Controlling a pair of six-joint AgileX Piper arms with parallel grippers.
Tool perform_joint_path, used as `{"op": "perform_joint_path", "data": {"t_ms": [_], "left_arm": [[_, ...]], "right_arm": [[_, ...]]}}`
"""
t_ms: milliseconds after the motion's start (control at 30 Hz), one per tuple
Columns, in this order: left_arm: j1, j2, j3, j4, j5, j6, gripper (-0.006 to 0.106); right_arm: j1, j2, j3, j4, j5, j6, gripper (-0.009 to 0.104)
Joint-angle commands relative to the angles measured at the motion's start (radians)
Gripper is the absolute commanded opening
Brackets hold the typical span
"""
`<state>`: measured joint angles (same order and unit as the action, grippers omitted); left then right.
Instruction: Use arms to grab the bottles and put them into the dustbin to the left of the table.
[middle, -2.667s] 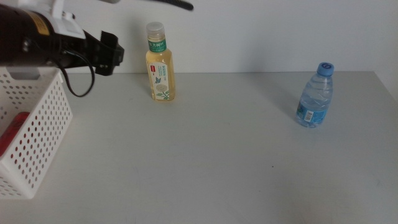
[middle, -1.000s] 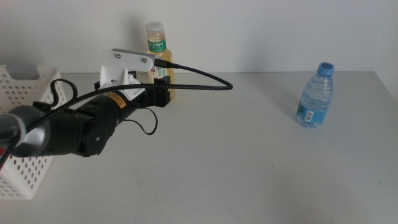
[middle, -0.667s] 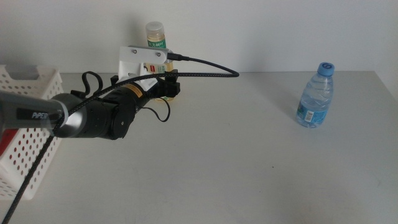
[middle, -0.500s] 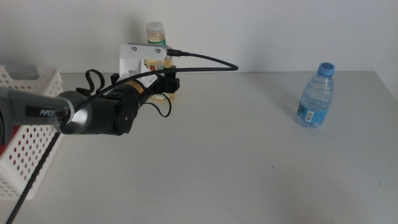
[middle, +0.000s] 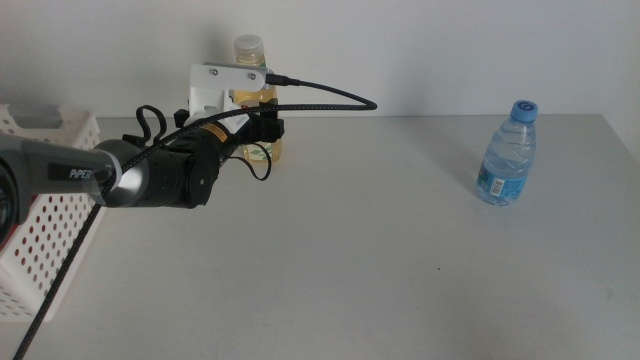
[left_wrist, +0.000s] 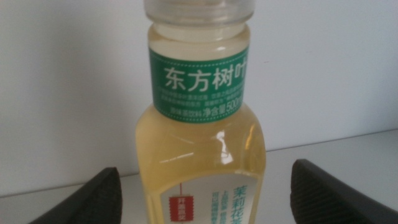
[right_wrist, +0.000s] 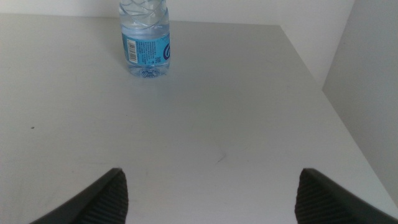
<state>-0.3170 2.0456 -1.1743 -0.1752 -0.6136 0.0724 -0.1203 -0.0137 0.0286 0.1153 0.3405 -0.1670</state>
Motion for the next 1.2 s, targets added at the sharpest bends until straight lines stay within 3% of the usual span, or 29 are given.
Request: {"op": "perform_joint_path", "data": {"t_ms": [0,500,900,1033,1167], "left_arm": [[0.0,-0.043,-0.051,0.01,-0.064,-0.012,0.092],[0.02,0.109,-0.224,0.004,-0.048,-0.012,0.092],[0.019,0.213,-0.263,0.007,-0.182,-0.011,0.091],[0.02,0.216,-0.263,0.007,-0.21,-0.001,0.074],[0.014,0.206,-0.25,0.022,-0.241,0.0,0.04]], "right_arm": [[0.001,-0.022,-0.009,-0.002,-0.071,-0.008,0.094],[0.001,-0.022,-0.009,-0.002,-0.071,-0.008,0.094],[0.001,-0.022,-0.009,-0.002,-0.071,-0.008,0.094],[0.001,-0.022,-0.009,-0.002,-0.071,-0.008,0.094],[0.001,-0.022,-0.009,-0.002,-0.071,-0.008,0.094]]}}
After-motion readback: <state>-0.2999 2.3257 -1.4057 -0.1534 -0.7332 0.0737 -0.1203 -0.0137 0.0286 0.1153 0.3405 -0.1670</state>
